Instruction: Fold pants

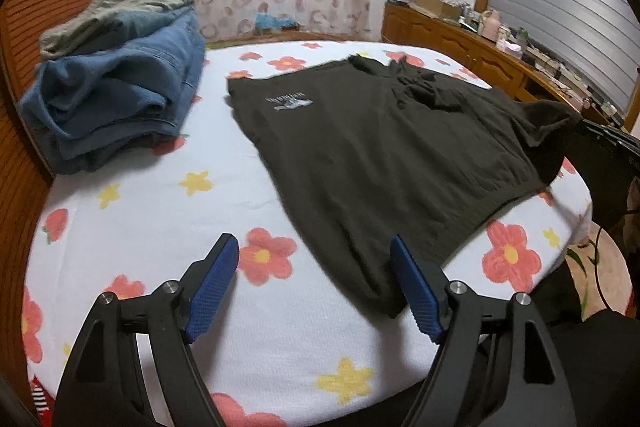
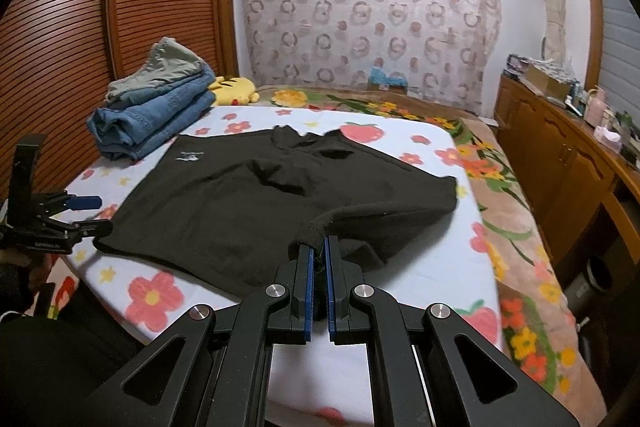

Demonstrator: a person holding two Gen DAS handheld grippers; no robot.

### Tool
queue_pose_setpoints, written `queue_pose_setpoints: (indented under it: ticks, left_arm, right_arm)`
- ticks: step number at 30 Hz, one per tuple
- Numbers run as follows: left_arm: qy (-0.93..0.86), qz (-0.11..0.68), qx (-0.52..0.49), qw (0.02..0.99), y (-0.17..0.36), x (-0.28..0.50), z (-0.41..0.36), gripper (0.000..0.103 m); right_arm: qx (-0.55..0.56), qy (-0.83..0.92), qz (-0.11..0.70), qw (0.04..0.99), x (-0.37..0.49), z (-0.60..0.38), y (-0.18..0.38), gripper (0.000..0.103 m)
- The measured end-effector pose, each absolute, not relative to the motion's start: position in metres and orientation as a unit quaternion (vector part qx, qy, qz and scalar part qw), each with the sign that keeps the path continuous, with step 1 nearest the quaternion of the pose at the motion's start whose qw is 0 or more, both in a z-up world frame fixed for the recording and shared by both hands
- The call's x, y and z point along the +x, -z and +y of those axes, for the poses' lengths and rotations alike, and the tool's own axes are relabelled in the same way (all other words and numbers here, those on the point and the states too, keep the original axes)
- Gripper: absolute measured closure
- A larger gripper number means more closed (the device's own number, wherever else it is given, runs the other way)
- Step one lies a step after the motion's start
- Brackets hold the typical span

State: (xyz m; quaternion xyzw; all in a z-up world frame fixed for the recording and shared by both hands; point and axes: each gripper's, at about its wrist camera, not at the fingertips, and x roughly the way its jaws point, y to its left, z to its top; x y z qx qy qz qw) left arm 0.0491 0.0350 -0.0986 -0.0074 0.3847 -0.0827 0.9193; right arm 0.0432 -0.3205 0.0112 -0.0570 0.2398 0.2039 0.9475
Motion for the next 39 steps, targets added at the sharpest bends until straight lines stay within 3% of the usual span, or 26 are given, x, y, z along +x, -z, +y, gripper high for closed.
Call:
queue_pose_setpoints:
  ticks: [30, 39]
  left_arm:
    - [0.035, 0.358, -0.022, 0.933, 0.082, 0.041, 0.074, 0.024]
    - [0.045, 0.358, -0.017, 0.933, 0.08, 0.043, 0.06, 0.024]
  right_arm:
    - [-0.104, -0.388, 0.258, 0.879, 0.083, -0.226, -0.003, 0.098]
    - [-0.098, -0.355, 0.261, 0.893, 0.082, -0.243, -0.003, 0.078]
